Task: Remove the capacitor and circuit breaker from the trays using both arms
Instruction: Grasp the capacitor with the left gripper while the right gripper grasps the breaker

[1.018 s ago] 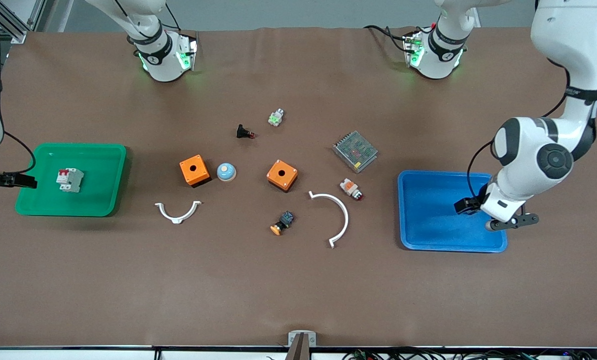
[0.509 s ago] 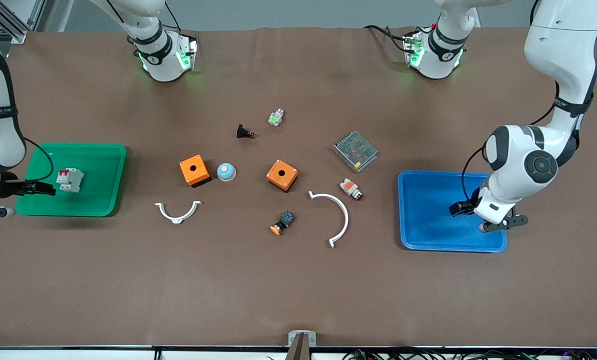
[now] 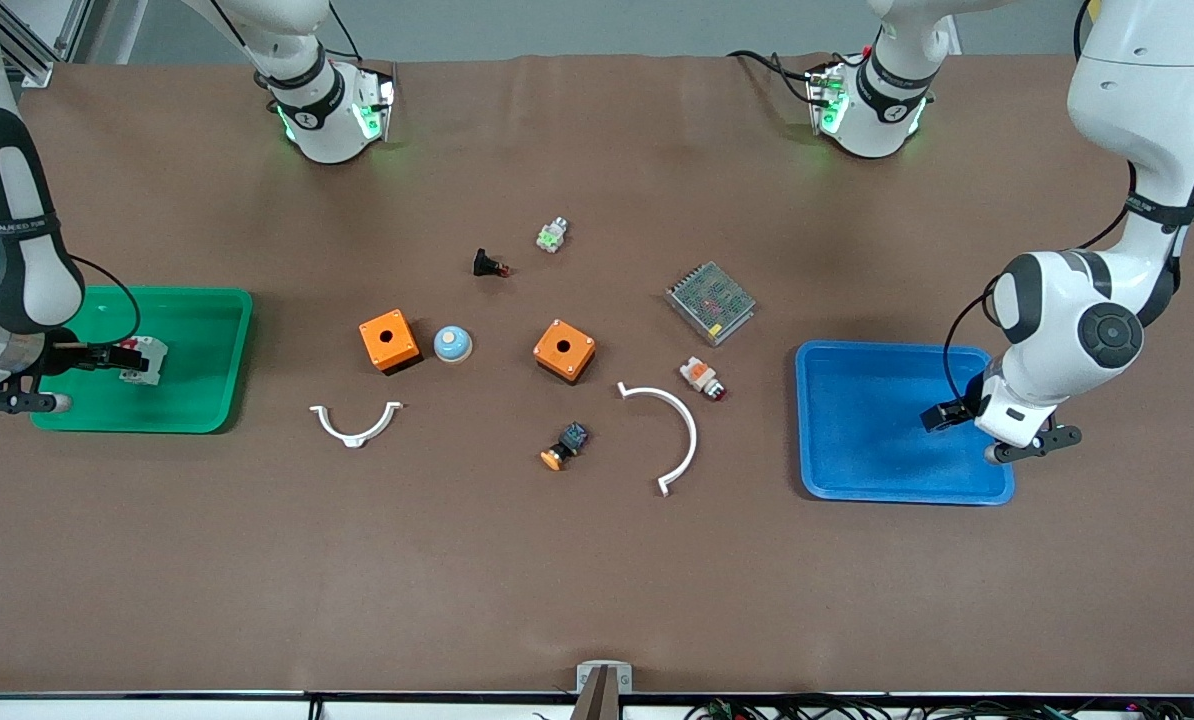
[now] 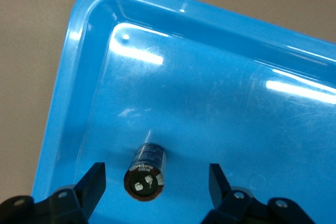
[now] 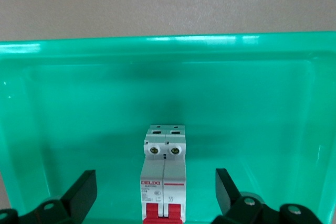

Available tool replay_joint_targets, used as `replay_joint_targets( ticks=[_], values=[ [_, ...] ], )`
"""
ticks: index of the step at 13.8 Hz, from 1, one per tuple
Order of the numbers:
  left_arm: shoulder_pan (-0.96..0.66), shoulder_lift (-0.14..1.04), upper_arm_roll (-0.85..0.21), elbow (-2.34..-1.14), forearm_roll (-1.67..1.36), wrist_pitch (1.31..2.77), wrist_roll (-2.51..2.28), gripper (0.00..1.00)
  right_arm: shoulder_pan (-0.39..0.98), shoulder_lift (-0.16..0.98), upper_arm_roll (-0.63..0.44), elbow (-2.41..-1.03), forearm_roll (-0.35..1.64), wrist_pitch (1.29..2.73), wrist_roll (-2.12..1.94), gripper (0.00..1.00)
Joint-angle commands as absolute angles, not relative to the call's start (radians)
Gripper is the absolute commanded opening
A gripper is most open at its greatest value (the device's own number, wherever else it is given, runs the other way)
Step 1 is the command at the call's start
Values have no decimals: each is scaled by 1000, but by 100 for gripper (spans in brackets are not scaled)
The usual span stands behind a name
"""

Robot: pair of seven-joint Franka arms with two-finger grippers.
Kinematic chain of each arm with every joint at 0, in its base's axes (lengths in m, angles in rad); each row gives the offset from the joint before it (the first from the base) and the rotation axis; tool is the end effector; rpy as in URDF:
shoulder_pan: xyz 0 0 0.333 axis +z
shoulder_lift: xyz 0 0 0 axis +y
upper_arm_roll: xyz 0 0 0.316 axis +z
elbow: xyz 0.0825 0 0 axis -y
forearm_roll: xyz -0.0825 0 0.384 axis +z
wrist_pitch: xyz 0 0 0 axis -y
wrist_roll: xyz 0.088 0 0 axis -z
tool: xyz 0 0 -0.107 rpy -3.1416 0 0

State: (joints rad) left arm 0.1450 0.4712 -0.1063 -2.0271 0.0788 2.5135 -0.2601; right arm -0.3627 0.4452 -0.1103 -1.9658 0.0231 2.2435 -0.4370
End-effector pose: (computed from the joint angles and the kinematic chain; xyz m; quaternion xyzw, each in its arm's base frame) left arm 0.6027 0.0239 0.2152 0.9923 0.1234 0.0094 0.0016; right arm 0.5329 -0.2701 0.2331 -0.9962 0.0225 0.0807 0.0220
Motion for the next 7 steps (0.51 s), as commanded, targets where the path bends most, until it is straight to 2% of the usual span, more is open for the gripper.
replay_joint_targets(
  ticks=[1,5,7],
  values=[
    [160,488,-112,-2033,98,2523,-265,84,-388,416,-95,-2014,44,2267,-462,99],
    [163,499,-110,-2033,98,2523,-268,75,-402,410,-97,-2045,44,2269,-460,82],
    [161,503,-112,-2031,98,2523,-281,62,-402,407,-97,-2046,44,2269,-460,65]
  ],
)
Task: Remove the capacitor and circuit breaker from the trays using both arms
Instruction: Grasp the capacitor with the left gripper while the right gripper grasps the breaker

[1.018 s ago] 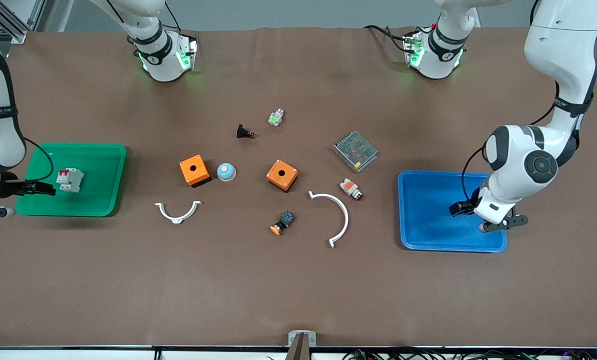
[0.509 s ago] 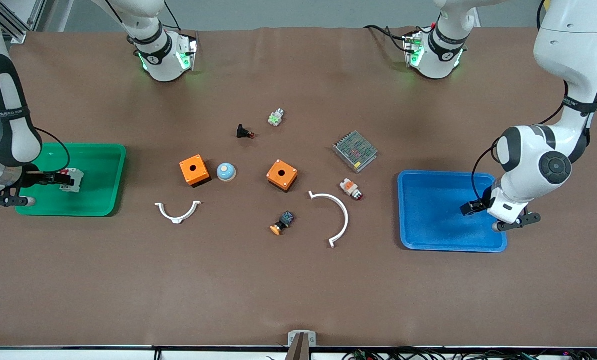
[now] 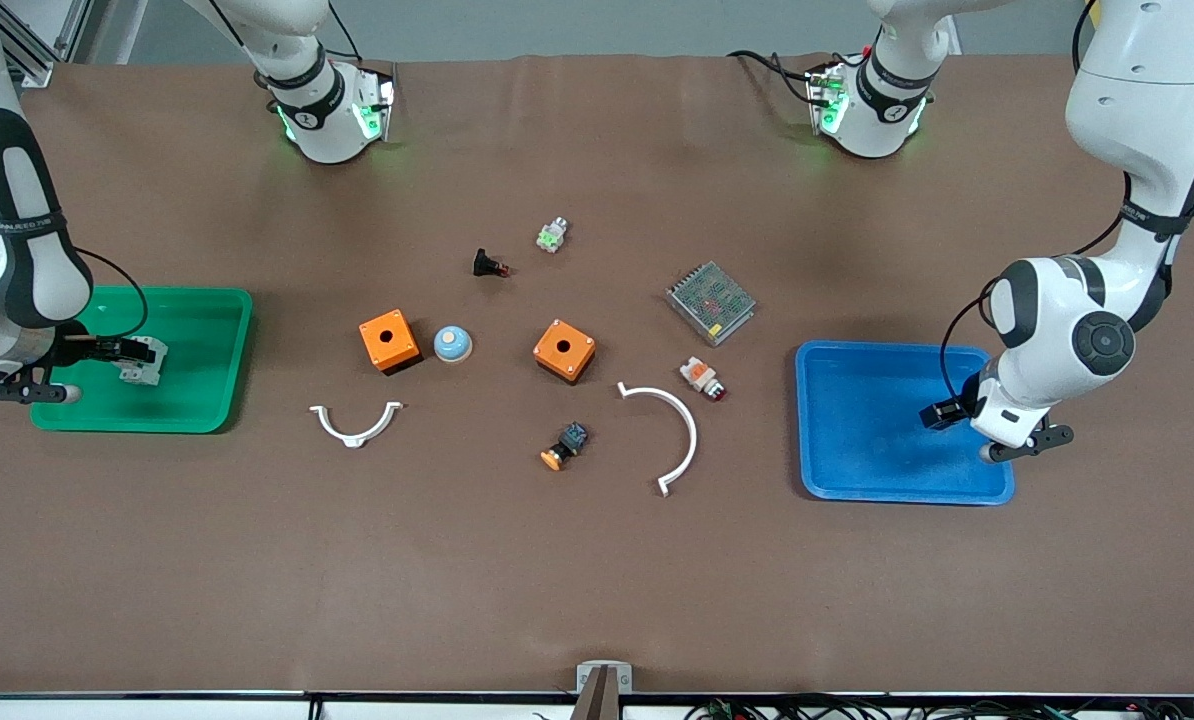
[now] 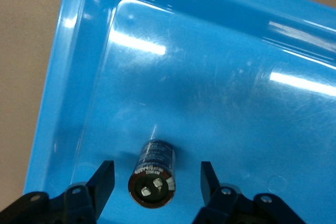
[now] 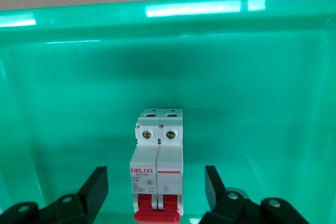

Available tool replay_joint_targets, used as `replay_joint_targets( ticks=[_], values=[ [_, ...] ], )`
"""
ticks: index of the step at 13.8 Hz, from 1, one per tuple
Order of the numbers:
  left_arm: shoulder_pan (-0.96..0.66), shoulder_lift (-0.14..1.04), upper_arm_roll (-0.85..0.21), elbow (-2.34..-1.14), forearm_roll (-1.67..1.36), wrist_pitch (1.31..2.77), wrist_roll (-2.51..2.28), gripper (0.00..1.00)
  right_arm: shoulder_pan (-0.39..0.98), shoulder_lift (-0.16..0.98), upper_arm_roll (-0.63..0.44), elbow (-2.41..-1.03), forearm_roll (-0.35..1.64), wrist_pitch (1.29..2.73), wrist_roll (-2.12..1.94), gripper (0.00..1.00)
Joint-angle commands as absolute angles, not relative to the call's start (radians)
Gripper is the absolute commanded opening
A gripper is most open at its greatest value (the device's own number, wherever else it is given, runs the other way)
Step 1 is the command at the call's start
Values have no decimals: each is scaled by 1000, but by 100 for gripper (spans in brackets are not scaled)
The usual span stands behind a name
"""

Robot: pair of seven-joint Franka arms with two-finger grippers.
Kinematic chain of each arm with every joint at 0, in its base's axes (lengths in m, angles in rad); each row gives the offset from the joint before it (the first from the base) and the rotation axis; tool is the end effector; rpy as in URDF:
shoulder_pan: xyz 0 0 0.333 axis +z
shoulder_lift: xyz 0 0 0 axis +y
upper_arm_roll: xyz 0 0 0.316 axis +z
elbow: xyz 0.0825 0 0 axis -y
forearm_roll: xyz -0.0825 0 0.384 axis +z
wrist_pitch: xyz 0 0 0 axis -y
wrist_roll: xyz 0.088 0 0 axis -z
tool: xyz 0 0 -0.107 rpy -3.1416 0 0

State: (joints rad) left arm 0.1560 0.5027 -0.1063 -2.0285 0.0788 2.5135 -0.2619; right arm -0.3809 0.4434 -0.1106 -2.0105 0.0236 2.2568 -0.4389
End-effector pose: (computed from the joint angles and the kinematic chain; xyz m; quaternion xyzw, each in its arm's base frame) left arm 0.5980 0.0299 0.1959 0.9915 0.1297 -0.0071 0.0020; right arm 0.5148 -0.2740 0.2180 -0.9947 0.0315 0.0937 0.0294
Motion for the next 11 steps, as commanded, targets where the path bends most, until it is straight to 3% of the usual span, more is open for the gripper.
replay_joint_targets(
  ticks=[1,4,8,11],
  values=[
    [160,505,-112,-2031,98,2523,-282,55,-402,407,-98,-2046,43,2269,-460,55],
    [160,505,-110,-2033,98,2522,-282,32,-402,405,-98,-2046,43,2260,-451,19],
    [161,494,-110,-2034,98,2517,-282,1,-394,393,-97,-2022,43,2212,-449,16],
    [160,451,-117,-2029,98,2471,-282,0,-364,336,-95,-1897,28,2033,-445,16]
  ],
)
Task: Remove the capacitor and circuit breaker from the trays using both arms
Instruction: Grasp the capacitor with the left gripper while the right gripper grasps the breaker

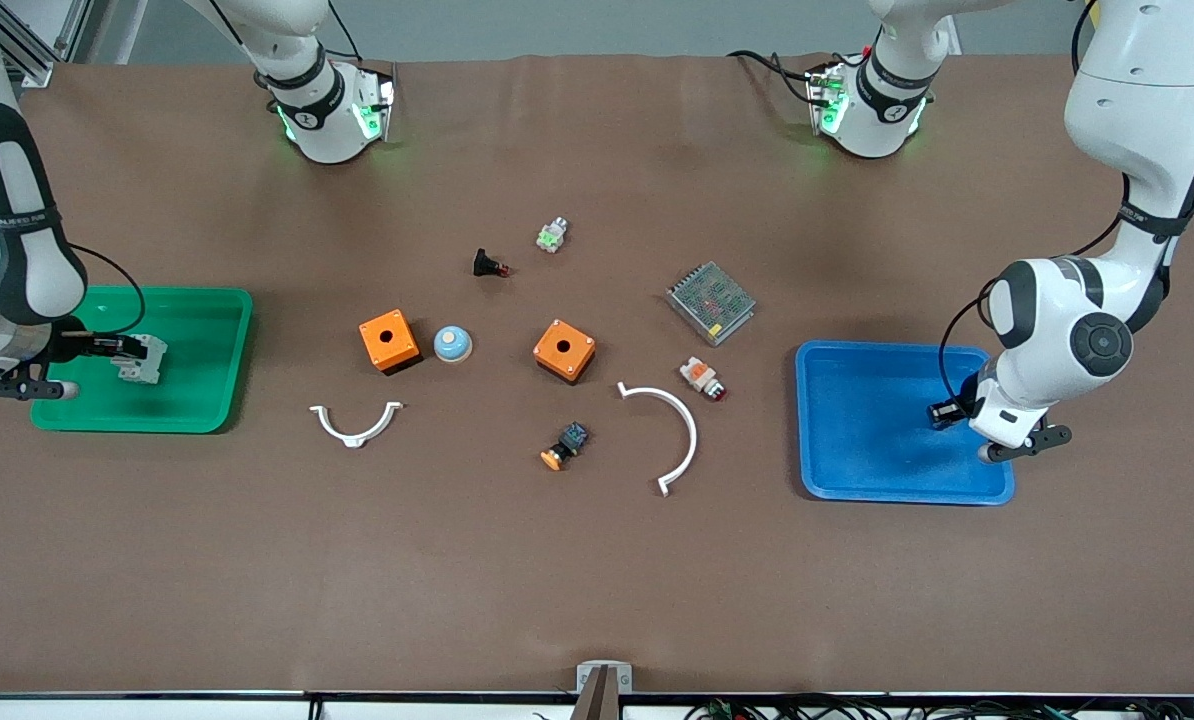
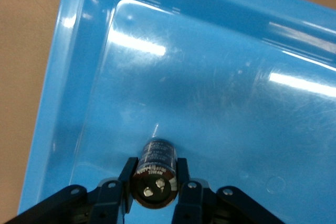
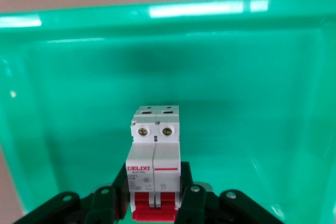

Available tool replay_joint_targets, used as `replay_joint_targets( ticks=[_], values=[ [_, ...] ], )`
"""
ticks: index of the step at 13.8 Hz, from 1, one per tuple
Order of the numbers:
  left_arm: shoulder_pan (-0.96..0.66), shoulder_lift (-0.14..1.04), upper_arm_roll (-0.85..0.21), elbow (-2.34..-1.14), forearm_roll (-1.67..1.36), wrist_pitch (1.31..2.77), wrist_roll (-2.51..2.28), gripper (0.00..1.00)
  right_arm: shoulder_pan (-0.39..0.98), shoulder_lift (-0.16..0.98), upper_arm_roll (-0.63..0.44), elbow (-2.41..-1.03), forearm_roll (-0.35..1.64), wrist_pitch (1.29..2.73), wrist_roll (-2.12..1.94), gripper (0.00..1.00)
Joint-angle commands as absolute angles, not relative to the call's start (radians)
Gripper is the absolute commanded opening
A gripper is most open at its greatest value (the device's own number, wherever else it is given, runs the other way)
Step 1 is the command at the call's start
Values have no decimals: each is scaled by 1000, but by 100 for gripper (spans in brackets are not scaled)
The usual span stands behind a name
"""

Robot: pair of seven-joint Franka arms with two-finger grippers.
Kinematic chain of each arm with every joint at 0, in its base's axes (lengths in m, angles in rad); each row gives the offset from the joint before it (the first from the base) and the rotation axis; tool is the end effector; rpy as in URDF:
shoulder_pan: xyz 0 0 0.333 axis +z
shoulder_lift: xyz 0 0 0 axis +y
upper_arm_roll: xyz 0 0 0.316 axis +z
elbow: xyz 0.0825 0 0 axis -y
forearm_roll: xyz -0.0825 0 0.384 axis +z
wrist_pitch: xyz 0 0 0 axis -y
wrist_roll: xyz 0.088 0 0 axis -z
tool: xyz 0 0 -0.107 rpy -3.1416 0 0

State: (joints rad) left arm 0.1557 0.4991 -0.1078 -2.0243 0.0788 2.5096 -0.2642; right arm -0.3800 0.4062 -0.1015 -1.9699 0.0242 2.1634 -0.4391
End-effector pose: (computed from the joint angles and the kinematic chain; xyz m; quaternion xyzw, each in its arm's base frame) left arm 0.5996 0.0291 0.1993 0.9915 0.1302 -0.0051 0.0022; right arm 0.5239 -0.2710 0.2489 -0.9940 0.0269 0.0990 0.0367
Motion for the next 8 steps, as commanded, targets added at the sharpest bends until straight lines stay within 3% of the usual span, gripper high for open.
replay_joint_targets(
  ticks=[1,4,8],
  values=[
    [156,425,-121,-2028,98,2442,-284,0,-345,327,-97,-1825,23,1934,-445,16],
    [152,345,-164,-2017,98,2350,-294,0,-243,327,-94,-1587,-26,1664,-318,16],
    [150,292,-264,-1993,98,2278,-400,0,-13,327,-91,-1427,-19,1430,16,16]
  ],
)
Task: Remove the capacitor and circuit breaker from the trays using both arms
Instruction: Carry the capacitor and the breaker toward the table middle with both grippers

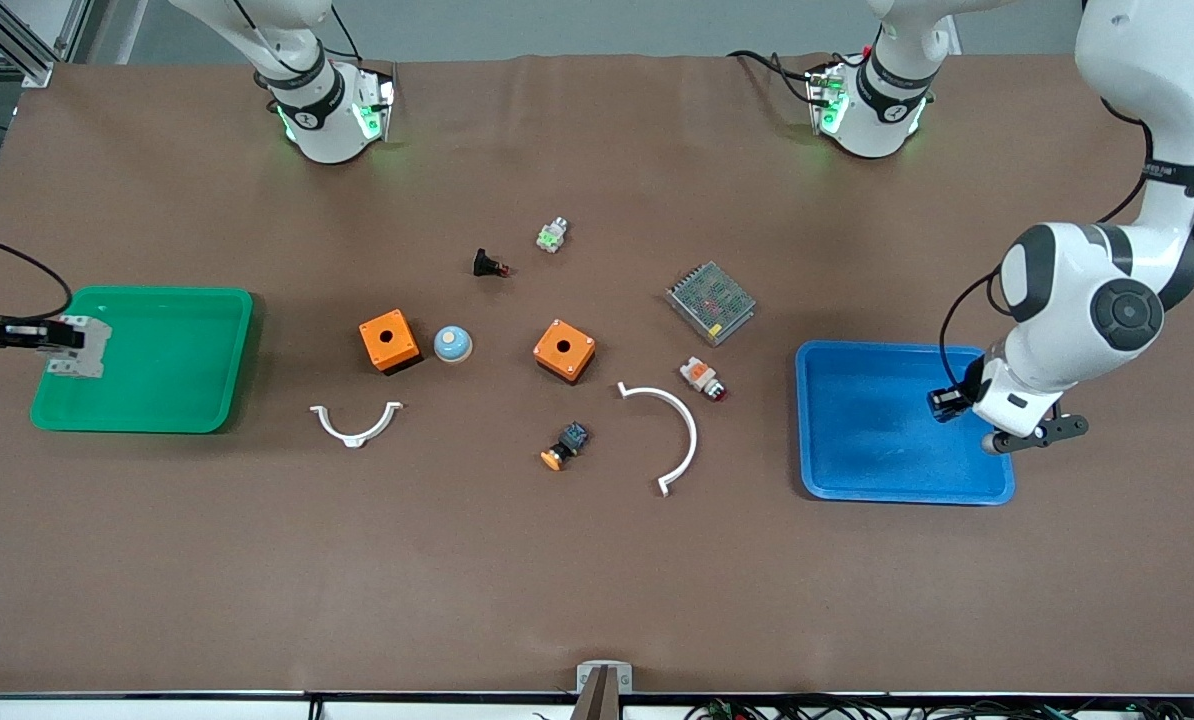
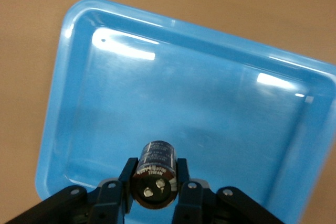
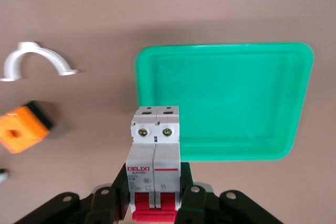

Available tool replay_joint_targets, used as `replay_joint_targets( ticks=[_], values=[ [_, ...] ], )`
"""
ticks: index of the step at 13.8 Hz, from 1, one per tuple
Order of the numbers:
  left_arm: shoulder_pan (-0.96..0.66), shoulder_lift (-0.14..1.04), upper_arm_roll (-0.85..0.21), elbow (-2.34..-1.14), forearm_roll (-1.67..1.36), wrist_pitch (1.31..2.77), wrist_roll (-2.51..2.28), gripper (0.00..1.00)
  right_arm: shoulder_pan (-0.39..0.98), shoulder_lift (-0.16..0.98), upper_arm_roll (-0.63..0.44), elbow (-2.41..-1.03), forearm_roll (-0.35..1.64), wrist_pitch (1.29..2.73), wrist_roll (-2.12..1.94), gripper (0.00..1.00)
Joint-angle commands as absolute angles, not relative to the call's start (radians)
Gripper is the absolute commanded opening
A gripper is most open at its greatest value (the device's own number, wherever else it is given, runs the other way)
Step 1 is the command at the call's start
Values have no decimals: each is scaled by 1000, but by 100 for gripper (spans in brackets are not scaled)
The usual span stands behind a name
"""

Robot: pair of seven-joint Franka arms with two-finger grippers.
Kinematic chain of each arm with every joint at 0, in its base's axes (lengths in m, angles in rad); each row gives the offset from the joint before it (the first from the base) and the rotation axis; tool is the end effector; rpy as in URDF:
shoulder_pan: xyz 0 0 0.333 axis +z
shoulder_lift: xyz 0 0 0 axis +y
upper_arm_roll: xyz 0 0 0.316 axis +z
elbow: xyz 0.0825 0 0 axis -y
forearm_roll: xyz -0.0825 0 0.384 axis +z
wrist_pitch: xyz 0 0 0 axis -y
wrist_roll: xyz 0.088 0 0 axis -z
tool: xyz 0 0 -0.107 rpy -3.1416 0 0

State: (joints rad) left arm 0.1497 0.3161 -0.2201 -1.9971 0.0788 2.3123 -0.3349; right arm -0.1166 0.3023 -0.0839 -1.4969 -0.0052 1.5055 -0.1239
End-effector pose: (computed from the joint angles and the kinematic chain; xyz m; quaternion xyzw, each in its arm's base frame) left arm 0.6024 -0.0364 0.3061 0.9938 0.1109 0.0030 0.0055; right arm 0.6073 -0.1180 0.4762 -0.9885 0.0376 0.1463 0.0085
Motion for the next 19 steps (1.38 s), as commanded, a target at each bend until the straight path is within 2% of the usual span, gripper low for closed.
replay_joint_targets(
  ticks=[1,4,7,11,14,17,19],
  values=[
    [150,291,-302,-1985,98,2276,-455,0,59,324,-89,-1422,-15,1414,111,16],
    [135,308,-394,-1951,98,2275,-609,0,225,316,-89,-1431,38,1419,293,16],
    [37,334,-402,-1922,98,2275,-730,0,329,328,-91,-1443,178,1475,414,16],
    [-84,408,-399,-1879,103,2293,-918,0,419,337,-91,-1658,258,1777,417,18],
    [-150,500,-399,-1783,153,2307,-1069,0,475,374,-89,-1759,261,1981,436,18],
    [-215,607,-397,-1671,224,2307,-1219,0,524,440,-90,-1763,264,2057,497,17],
    [-245,626,-397,-1661,235,2306,-1276,0,557,475,-91,-1764,264,2091,520,17]
  ],
)
